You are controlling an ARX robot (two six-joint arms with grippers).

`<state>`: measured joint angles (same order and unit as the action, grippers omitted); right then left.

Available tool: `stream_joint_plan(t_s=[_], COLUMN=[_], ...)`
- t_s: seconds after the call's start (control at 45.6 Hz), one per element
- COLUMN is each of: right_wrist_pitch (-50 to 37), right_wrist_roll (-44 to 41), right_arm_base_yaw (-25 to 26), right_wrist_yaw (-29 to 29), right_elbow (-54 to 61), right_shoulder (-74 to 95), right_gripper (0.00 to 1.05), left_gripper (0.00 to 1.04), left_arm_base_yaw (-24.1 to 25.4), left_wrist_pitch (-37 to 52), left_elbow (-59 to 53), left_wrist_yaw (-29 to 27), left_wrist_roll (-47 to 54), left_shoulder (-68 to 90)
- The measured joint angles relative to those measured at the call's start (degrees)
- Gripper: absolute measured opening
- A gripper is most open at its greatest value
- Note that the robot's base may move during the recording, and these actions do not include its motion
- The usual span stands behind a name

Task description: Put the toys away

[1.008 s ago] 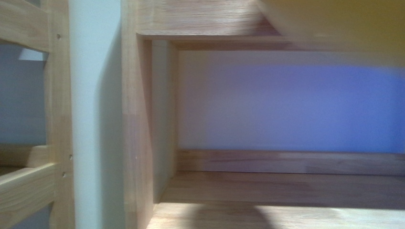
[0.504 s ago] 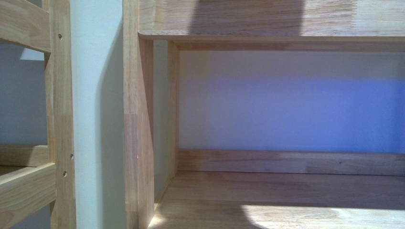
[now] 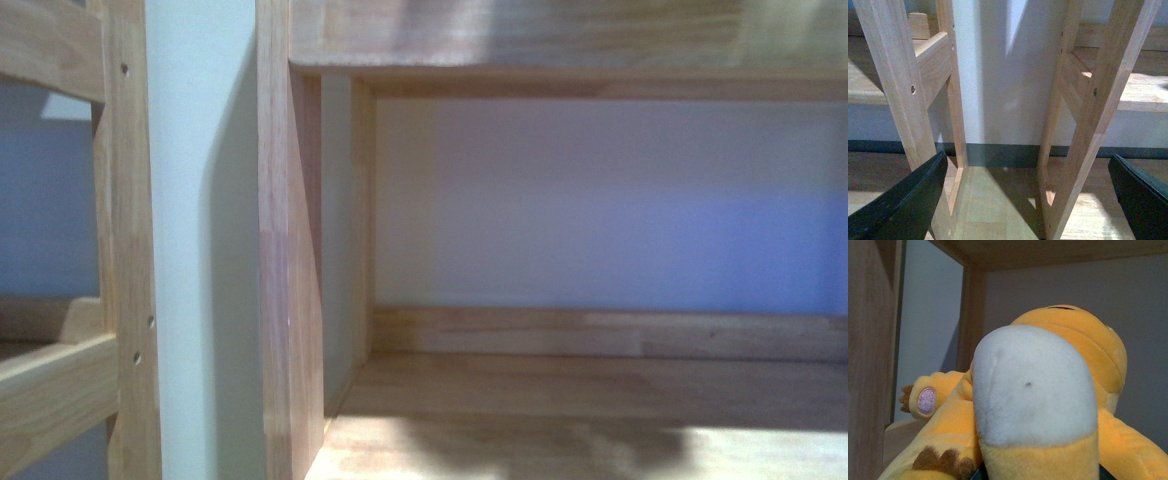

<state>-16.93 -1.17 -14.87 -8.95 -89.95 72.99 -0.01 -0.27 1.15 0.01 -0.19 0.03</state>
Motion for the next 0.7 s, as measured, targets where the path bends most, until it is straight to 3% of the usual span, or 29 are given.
stream_joint_plan(t_s=[0.46,0.702], right_wrist_pitch=[7.7,15.4], right_wrist_roll=[18.2,30.2], right_arm_base_yaw=[2.3,1.5], right_wrist_yaw=[4.0,-0.9], right_elbow=[-20.9,-28.2], right_shoulder=[16.5,23.8], right_gripper=[0.08,0.08], left_gripper=[0.99,0.99], left_arm_base_yaw=[0.0,0.0], left_wrist_pitch=[0.0,0.0], left_elbow=[0.0,0.0], left_wrist_yaw=[0.0,0.0], left_wrist_roll=[0.0,0.0], left_shoulder=[0.0,0.0])
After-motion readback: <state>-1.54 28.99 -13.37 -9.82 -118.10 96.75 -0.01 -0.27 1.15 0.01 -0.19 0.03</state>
